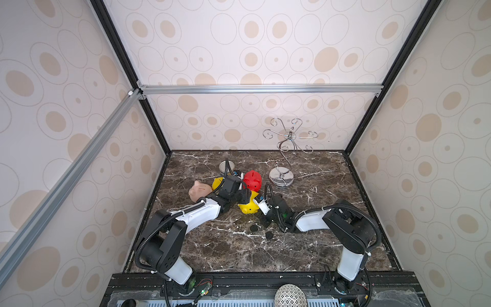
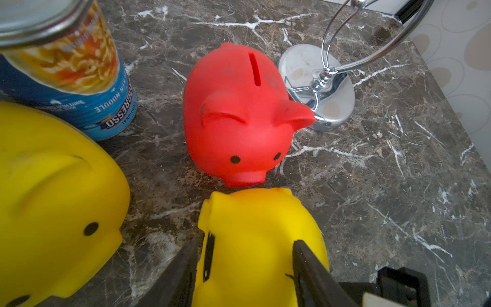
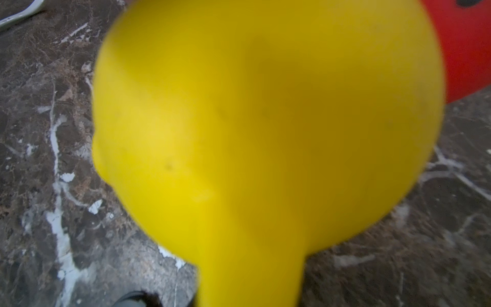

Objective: Open piggy banks
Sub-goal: Adjust the piggy bank at the center of the board.

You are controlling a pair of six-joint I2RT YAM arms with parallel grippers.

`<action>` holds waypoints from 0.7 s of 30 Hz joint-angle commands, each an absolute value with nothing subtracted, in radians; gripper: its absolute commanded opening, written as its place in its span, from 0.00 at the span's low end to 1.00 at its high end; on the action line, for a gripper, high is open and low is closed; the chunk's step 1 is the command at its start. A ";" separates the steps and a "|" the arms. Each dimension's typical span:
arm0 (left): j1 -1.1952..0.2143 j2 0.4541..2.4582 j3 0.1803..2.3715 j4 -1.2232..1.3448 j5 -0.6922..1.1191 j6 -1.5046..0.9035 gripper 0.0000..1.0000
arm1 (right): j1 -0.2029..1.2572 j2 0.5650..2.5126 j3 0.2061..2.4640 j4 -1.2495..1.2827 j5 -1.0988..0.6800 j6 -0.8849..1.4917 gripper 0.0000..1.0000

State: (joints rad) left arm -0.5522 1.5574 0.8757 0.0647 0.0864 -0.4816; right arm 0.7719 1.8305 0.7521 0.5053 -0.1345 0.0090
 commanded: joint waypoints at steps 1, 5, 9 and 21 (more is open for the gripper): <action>-0.560 1.545 0.821 0.017 0.086 -0.480 0.57 | 0.772 1.795 0.742 0.538 -0.145 -0.012 0.19; -0.560 1.527 0.775 0.042 0.085 -0.491 0.57 | 0.772 1.761 0.728 0.537 -0.158 -0.013 0.17; -0.559 1.518 0.742 0.073 0.084 -0.502 0.57 | 0.772 1.737 0.730 0.528 -0.193 -0.010 0.15; -0.560 1.427 0.585 0.224 0.061 -0.567 0.58 | 0.795 1.642 0.727 0.453 -0.202 -0.035 0.13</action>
State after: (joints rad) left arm -0.5529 1.4277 0.6407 0.2859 0.0799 -0.5461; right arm 0.7792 1.6928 0.7082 0.4206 -0.1738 -0.0032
